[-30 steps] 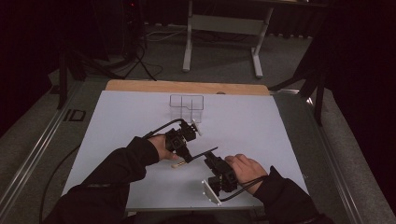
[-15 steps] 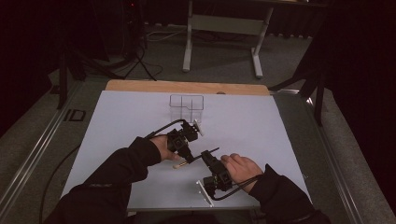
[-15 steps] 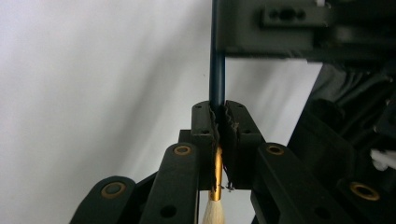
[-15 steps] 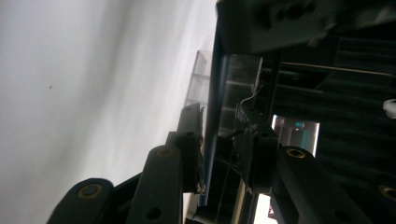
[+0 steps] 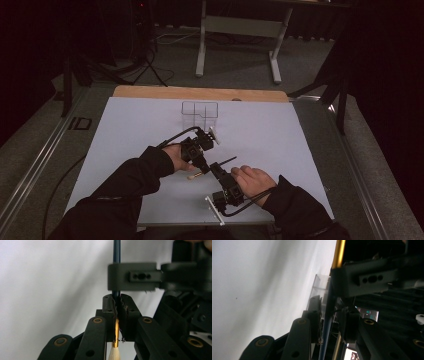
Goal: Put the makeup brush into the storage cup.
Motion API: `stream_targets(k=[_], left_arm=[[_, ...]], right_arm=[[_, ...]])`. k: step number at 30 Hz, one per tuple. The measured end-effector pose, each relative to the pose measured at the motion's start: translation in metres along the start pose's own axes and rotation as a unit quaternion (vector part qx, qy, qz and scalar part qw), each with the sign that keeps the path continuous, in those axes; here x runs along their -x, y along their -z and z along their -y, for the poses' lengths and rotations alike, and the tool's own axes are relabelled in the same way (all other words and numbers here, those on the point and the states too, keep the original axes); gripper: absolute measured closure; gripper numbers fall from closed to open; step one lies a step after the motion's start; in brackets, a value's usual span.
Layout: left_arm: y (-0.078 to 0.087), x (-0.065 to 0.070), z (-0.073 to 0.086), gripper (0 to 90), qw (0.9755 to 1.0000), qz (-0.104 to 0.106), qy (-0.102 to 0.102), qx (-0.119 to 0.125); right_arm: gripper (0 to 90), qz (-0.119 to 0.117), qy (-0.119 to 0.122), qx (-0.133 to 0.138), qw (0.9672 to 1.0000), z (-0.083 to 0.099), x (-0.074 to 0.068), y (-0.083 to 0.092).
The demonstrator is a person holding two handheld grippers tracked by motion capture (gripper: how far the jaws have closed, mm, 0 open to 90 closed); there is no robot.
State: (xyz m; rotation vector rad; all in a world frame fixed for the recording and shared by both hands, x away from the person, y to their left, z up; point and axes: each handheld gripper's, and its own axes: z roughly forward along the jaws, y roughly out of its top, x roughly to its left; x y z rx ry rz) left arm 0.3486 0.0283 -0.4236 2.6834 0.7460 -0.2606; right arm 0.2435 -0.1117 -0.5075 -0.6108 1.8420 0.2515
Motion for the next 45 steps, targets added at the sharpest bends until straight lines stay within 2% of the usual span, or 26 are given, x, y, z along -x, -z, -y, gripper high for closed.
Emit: stream_targets(k=[7, 9, 12, 14, 17, 19, 21, 23, 26, 28, 29, 30, 31, 32, 34, 35, 36, 37, 38, 39, 40, 41, 42, 43, 44, 45], left_arm=[[-0.001, -0.002, 0.001, 83.6, 1.0000, 0.002, 0.007, 0.002], [-0.001, -0.002, 0.001, 83.4, 0.9999, -0.002, 0.003, 0.011], [-0.001, -0.002, 0.003, 82.3, 0.9994, -0.002, -0.019, 0.030], [0.002, -0.002, 0.005, 76.4, 0.9988, -0.001, -0.019, 0.045], [0.009, -0.001, 0.006, 66.6, 0.9978, -0.018, -0.026, 0.058], [0.015, -0.001, 0.008, 62.2, 0.9971, -0.025, -0.017, 0.070], [0.024, -0.002, 0.011, 57.5, 0.9955, -0.016, -0.016, 0.092], [0.033, -0.001, 0.014, 50.8, 0.9932, -0.023, -0.018, 0.113], [0.045, 0.002, 0.020, 47.5, 0.9873, -0.027, -0.027, 0.154], [0.052, 0.002, 0.025, 37.2, 0.9825, -0.025, -0.022, 0.183], [0.054, 0.001, 0.027, 33.3, 0.9809, -0.014, -0.028, 0.192], [0.054, 0.001, 0.027, 25.5, 0.9809, -0.014, -0.028, 0.192], [0.058, -0.002, 0.032, 20.1, 0.9763, -0.007, -0.022, 0.215], [0.059, -0.003, 0.034, 19.1, 0.9745, -0.001, -0.024, 0.223], [0.059, -0.003, 0.034, 15.1, 0.9745, -0.001, -0.024, 0.223], [0.062, -0.003, 0.042, 12.9, 0.9631, -0.031, -0.028, 0.266], [0.063, -0.004, 0.044, 11.0, 0.9604, -0.032, -0.028, 0.275], [0.063, -0.004, 0.044, 6.0, 0.9604, -0.032, -0.028, 0.275], [0.064, -0.004, 0.049, 1.7, 0.9474, -0.053, -0.035, 0.314], [0.064, -0.004, 0.049, 1.0, 0.9474, -0.053, -0.035, 0.314], [0.066, -0.007, 0.053, 1.0, 0.9428, -0.057, -0.030, 0.327], [0.066, -0.007, 0.053, 0.9, 0.9428, -0.057, -0.030, 0.327], [0.067, -0.010, 0.058, 0.8, 0.9374, -0.059, -0.028, 0.342], [0.067, -0.010, 0.058, 0.7, 0.9374, -0.059, -0.028, 0.342], [0.068, -0.013, 0.063, 0.2, 0.9304, -0.058, -0.025, 0.361], [0.068, -0.013, 0.063, 0.2, 0.9304, -0.058, -0.025, 0.361]], right_arm=[[82.5, 0.003, 0.005, -0.004, 1.0000, -0.002, 0.002, -0.003], [82.9, -0.003, -0.001, -0.009, 1.0000, -0.002, 0.003, -0.004], [83.2, -0.011, -0.010, -0.005, 0.9999, 0.001, 0.005, -0.004], [83.3, -0.013, -0.019, -0.008, 0.9997, 0.004, 0.006, -0.005], [83.3, -0.015, -0.030, -0.008, 0.9994, 0.009, 0.008, -0.005], [83.4, -0.014, -0.036, -0.008, 0.9992, 0.011, 0.009, -0.004], [83.5, -0.014, -0.048, -0.008, 0.9987, 0.014, 0.011, -0.003], [83.5, -0.025, -0.074, -0.008, 0.9969, 0.018, 0.014, -0.003], [83.5, -0.033, -0.103, -0.008, 0.9941, 0.024, 0.019, -0.002], [83.5, -0.042, -0.120, -0.003, 0.9919, 0.028, 0.023, -0.001], [83.6, -0.036, -0.138, 0.002, 0.9897, 0.030, 0.024, 0.000], [83.6, -0.037, -0.140, 0.005, 0.9895, 0.031, 0.026, 0.000], [83.5, -0.043, -0.154, 0.006, 0.9871, 0.033, 0.028, 0.000], [83.6, -0.040, -0.165, 0.009, 0.9855, 0.034, 0.029, 0.001], [83.6, -0.042, -0.170, 0.008, 0.9846, 0.034, 0.030, 0.001], [83.6, -0.050, -0.202, 0.010, 0.9781, 0.036, 0.033, 0.001], [83.6, -0.055, -0.213, 0.007, 0.9755, 0.037, 0.034, 0.001], [83.6, -0.059, -0.227, 0.010, 0.9721, 0.038, 0.035, 0.001], [83.6, -0.060, -0.232, 0.012, 0.9708, 0.038, 0.037, 0.001], [83.6, -0.064, -0.239, 0.015, 0.9688, 0.039, 0.038, 0.001], [83.6, -0.068, -0.253, 0.019, 0.9649, 0.041, 0.040, 0.001], [83.6, -0.068, -0.253, 0.019, 0.9649, 0.041, 0.040, 0.001], [83.6, -0.075, -0.278, 0.026, 0.9574, 0.044, 0.045, 0.001], [83.6, -0.079, -0.295, 0.028, 0.9519, 0.046, 0.047, 0.001], [83.6, -0.079, -0.308, 0.029, 0.9475, 0.048, 0.050, 0.001], [83.6, -0.079, -0.308, 0.029, 0.9475, 0.048, 0.050, 0.001]])
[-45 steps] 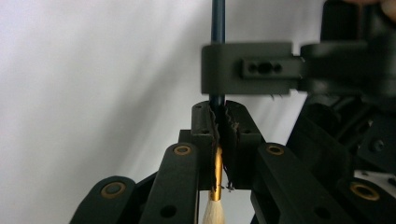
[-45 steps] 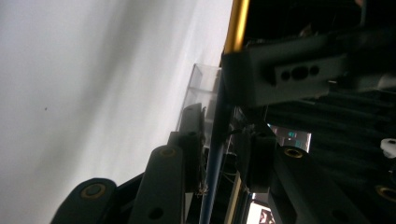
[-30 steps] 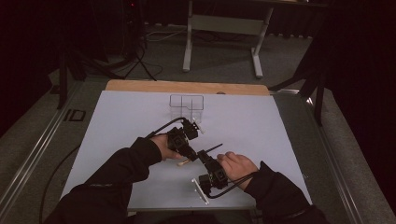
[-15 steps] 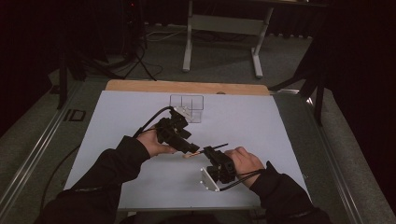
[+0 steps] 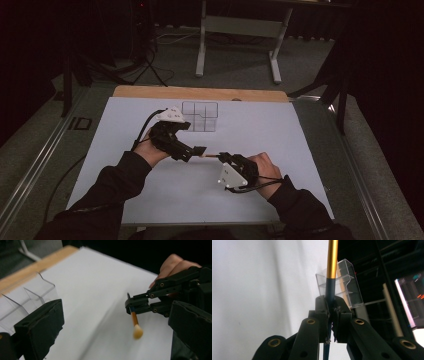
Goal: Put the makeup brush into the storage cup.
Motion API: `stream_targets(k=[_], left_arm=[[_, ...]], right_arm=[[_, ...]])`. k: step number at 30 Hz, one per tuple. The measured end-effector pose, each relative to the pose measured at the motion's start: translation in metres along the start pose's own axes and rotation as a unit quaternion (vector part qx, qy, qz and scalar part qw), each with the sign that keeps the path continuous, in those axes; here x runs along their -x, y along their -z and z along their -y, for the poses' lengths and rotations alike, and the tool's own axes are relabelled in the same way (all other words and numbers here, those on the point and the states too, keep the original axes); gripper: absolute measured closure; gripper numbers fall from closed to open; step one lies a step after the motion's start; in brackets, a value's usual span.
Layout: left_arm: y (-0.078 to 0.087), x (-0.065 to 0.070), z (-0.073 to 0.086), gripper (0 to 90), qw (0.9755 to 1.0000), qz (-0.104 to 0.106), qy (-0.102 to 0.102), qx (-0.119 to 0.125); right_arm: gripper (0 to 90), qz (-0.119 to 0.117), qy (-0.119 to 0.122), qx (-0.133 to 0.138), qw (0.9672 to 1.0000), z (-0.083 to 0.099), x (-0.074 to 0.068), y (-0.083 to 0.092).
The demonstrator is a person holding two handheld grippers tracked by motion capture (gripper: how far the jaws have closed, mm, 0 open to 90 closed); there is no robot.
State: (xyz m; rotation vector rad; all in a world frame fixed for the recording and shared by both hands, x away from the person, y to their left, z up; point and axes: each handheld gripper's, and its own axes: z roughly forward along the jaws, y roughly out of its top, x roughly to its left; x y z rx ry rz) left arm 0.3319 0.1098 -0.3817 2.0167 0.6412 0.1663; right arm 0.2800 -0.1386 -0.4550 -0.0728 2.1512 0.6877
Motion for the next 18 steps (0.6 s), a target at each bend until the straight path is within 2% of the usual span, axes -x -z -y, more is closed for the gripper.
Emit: stream_targets(k=[1, 2, 4, 7, 9, 12, 16, 18], left_arm=[[0.000, 0.000, 0.000, 0.2, 1.0000, 0.000, 0.000, 0.000], [0.004, -0.003, 0.005, 0.1, 0.9998, 0.000, 0.009, 0.019], [0.007, -0.004, 0.007, 0.0, 0.9996, 0.001, 0.006, 0.028], [0.011, -0.003, 0.012, 0.0, 0.9985, -0.002, 0.002, 0.054], [0.012, -0.003, 0.014, 0.0, 0.9981, -0.004, 0.000, 0.061], [0.014, -0.004, 0.020, 0.0, 0.9971, -0.006, -0.003, 0.076], [0.015, -0.004, 0.029, 0.0, 0.9964, -0.010, -0.015, 0.083], [0.015, -0.003, 0.033, 0.0, 0.9963, -0.013, -0.018, 0.083]], right_arm=[[83.6, -0.004, -0.020, 0.004, 0.9998, 0.000, 0.003, 0.001], [83.6, -0.009, -0.058, 0.011, 0.9982, 0.001, 0.010, 0.002], [83.6, -0.015, -0.078, 0.015, 0.9968, 0.001, 0.014, 0.003], [83.6, -0.015, -0.097, 0.018, 0.9950, 0.001, 0.019, 0.005], [83.6, -0.015, -0.111, 0.022, 0.9935, 0.002, 0.022, 0.005], [83.6, -0.028, -0.146, 0.032, 0.9884, 0.003, 0.027, 0.006], [83.6, -0.034, -0.164, 0.041, 0.9851, 0.003, 0.031, 0.007], [83.6, -0.046, -0.191, 0.046, 0.9794, 0.004, 0.036, 0.007]])
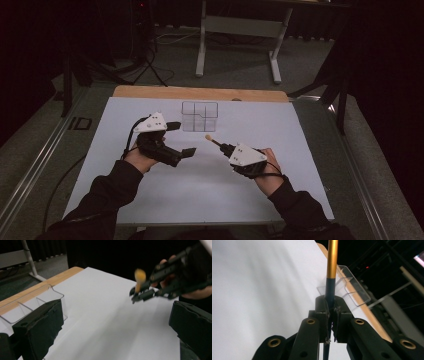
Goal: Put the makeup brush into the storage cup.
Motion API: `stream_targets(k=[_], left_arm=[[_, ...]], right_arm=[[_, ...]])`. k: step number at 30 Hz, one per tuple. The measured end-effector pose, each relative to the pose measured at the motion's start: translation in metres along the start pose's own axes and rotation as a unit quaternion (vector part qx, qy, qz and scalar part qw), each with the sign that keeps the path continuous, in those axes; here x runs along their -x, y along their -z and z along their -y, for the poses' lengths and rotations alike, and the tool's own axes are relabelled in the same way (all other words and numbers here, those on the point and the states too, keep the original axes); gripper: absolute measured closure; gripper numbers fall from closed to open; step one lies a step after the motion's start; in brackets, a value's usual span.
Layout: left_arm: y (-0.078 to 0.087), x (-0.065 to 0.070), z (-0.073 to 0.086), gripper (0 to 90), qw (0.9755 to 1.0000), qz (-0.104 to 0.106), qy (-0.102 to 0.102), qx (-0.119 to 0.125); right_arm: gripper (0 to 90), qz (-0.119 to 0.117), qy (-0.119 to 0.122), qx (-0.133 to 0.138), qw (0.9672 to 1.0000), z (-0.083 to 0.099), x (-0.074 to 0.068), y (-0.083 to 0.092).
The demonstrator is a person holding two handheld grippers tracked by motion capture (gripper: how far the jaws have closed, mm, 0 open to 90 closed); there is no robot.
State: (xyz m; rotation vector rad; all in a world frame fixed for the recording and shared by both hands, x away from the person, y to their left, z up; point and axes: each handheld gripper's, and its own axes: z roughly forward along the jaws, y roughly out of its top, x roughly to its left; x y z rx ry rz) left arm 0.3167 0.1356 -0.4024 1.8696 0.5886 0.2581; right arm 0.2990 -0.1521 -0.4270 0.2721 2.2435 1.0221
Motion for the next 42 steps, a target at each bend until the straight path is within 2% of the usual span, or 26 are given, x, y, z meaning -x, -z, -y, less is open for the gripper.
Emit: stream_targets(k=[2, 3, 7, 10, 14, 19, 20, 22, 27, 30, 33, 35, 36, 38, 40, 42], left_arm=[[0.001, 0.001, 0.004, 0.0, 1.0000, 0.001, -0.002, 0.002], [0.001, 0.001, 0.006, 0.0, 1.0000, 0.000, -0.005, 0.003], [0.003, 0.003, 0.016, 0.0, 0.9999, -0.001, -0.010, 0.011], [0.003, 0.005, 0.024, 0.0, 0.9999, -0.002, -0.009, 0.009], [0.005, 0.005, 0.033, 0.0, 0.9999, 0.000, 0.005, 0.012], [0.007, 0.006, 0.040, 0.0, 0.9999, -0.001, 0.006, 0.012], [0.011, 0.006, 0.048, 0.0, 0.9998, -0.007, 0.012, 0.017], [0.014, 0.006, 0.053, 0.0, 0.9996, -0.011, 0.015, 0.021], [0.022, 0.008, 0.067, 0.0, 0.9992, -0.020, 0.022, 0.025], [0.025, 0.010, 0.075, 0.0, 0.9990, -0.028, 0.020, 0.027], [0.028, 0.013, 0.083, 0.0, 0.9985, -0.038, 0.010, 0.039], [0.030, 0.014, 0.089, 0.0, 0.9979, -0.043, 0.011, 0.046], [0.031, 0.015, 0.092, 0.0, 0.9974, -0.046, 0.015, 0.053], [0.031, 0.015, 0.092, 0.0, 0.9974, -0.046, 0.015, 0.053], [0.033, 0.015, 0.104, 0.0, 0.9964, -0.056, 0.023, 0.059], [0.035, 0.015, 0.109, 0.0, 0.9956, -0.060, 0.032, 0.065]], right_arm=[[83.6, -0.002, -0.022, -0.001, 0.9998, -0.001, 0.003, 0.000], [83.6, -0.008, -0.039, 0.002, 0.9992, -0.001, 0.007, 0.000], [83.6, -0.016, -0.083, 0.009, 0.9964, -0.003, 0.015, 0.001], [83.7, -0.017, -0.102, 0.013, 0.9945, -0.004, 0.020, 0.002], [83.7, -0.018, -0.120, 0.023, 0.9923, -0.006, 0.023, 0.004], [83.7, -0.022, -0.140, 0.038, 0.9893, -0.008, 0.027, 0.006], [83.7, -0.025, -0.153, 0.046, 0.9868, -0.010, 0.031, 0.007], [83.7, -0.027, -0.166, 0.053, 0.9844, -0.011, 0.033, 0.008], [83.7, -0.028, -0.180, 0.066, 0.9810, -0.014, 0.039, 0.009], [83.7, -0.025, -0.188, 0.073, 0.9792, -0.017, 0.042, 0.009], [83.6, -0.020, -0.190, 0.079, 0.9785, -0.020, 0.044, 0.009], [83.6, -0.016, -0.193, 0.083, 0.9776, -0.023, 0.045, 0.009], [83.7, -0.018, -0.199, 0.086, 0.9761, -0.023, 0.046, 0.009], [83.7, -0.017, -0.202, 0.088, 0.9752, -0.024, 0.047, 0.009], [83.6, -0.013, -0.216, 0.090, 0.9721, -0.028, 0.051, 0.008], [83.6, -0.005, -0.207, 0.090, 0.9741, -0.031, 0.052, 0.008]])
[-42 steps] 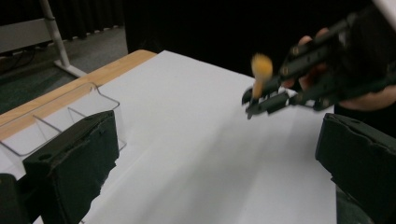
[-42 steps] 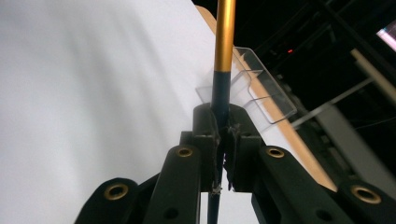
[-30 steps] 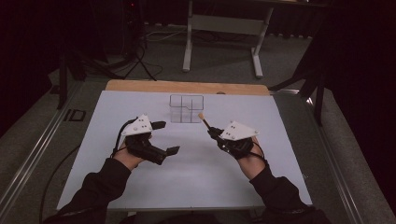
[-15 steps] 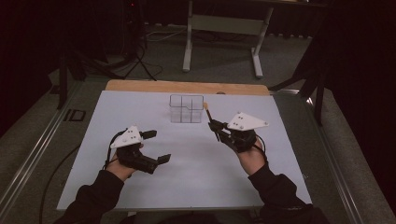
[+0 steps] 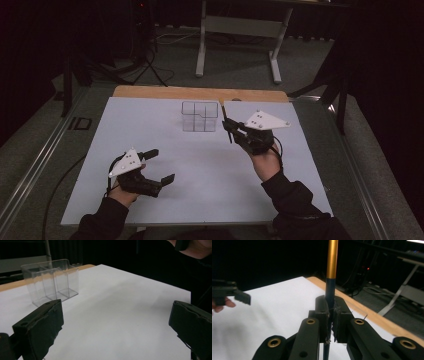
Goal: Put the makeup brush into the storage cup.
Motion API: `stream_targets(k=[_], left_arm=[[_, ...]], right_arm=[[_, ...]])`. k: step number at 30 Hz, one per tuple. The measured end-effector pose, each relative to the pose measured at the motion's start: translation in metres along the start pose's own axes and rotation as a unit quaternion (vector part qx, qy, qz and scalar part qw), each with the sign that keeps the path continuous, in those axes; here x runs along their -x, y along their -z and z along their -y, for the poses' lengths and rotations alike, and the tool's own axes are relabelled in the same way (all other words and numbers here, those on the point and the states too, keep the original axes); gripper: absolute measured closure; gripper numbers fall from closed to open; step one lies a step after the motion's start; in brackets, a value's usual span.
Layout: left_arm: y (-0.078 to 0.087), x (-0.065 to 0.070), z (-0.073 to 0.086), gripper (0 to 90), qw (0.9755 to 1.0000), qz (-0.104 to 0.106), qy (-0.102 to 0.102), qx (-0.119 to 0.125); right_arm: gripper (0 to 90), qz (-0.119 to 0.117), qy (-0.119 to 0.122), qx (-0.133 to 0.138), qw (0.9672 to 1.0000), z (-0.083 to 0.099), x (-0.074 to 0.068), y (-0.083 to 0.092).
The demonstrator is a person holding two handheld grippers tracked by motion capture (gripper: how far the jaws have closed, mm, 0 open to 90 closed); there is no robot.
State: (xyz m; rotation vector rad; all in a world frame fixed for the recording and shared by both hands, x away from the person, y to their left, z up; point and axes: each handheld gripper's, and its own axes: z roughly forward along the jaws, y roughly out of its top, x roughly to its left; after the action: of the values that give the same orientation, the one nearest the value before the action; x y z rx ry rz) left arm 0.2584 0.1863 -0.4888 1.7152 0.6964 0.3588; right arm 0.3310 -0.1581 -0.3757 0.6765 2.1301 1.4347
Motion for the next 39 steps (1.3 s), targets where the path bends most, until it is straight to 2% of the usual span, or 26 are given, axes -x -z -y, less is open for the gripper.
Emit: stream_targets(k=[4, 9, 12, 14, 15, 18, 22, 28, 33, 39], left_arm=[[0.007, -0.002, 0.007, 0.0, 0.9995, -0.013, 0.019, 0.021], [0.012, -0.003, 0.015, 0.0, 0.9993, -0.026, 0.015, 0.020], [0.015, -0.006, 0.019, 0.0, 0.9988, -0.034, 0.022, 0.028], [0.018, -0.009, 0.021, 0.0, 0.9979, -0.035, 0.033, 0.042], [0.018, -0.010, 0.021, 0.0, 0.9978, -0.037, 0.036, 0.042], [0.019, -0.011, 0.021, 0.0, 0.9980, -0.048, 0.023, 0.036], [0.019, -0.013, 0.026, 0.0, 0.9977, -0.055, 0.022, 0.034], [0.017, -0.012, 0.030, 0.0, 0.9978, -0.055, 0.024, 0.027], [0.016, -0.011, 0.029, 0.0, 0.9979, -0.054, 0.022, 0.028], [0.017, -0.013, 0.030, 0.0, 0.9974, -0.053, 0.037, 0.034]], right_arm=[[83.6, 0.007, 0.005, 0.005, 1.0000, -0.007, -0.001, -0.002], [83.6, 0.009, 0.010, 0.013, 0.9998, -0.015, 0.001, -0.007], [83.6, 0.010, 0.010, 0.018, 0.9997, -0.019, 0.003, -0.011], [83.6, 0.013, 0.008, 0.022, 0.9996, -0.023, 0.004, -0.012], [83.6, 0.012, 0.006, 0.024, 0.9996, -0.025, 0.005, -0.012], [83.6, 0.014, 0.003, 0.027, 0.9995, -0.029, 0.008, -0.015], [83.6, 0.013, 0.000, 0.028, 0.9995, -0.035, 0.010, -0.020], [83.6, 0.014, 0.003, 0.029, 0.9995, -0.044, 0.011, -0.027], [83.6, 0.016, -0.005, 0.036, 0.9992, -0.053, 0.015, -0.034], [83.6, 0.024, -0.018, 0.043, 0.9986, -0.065, 0.021, -0.044]])
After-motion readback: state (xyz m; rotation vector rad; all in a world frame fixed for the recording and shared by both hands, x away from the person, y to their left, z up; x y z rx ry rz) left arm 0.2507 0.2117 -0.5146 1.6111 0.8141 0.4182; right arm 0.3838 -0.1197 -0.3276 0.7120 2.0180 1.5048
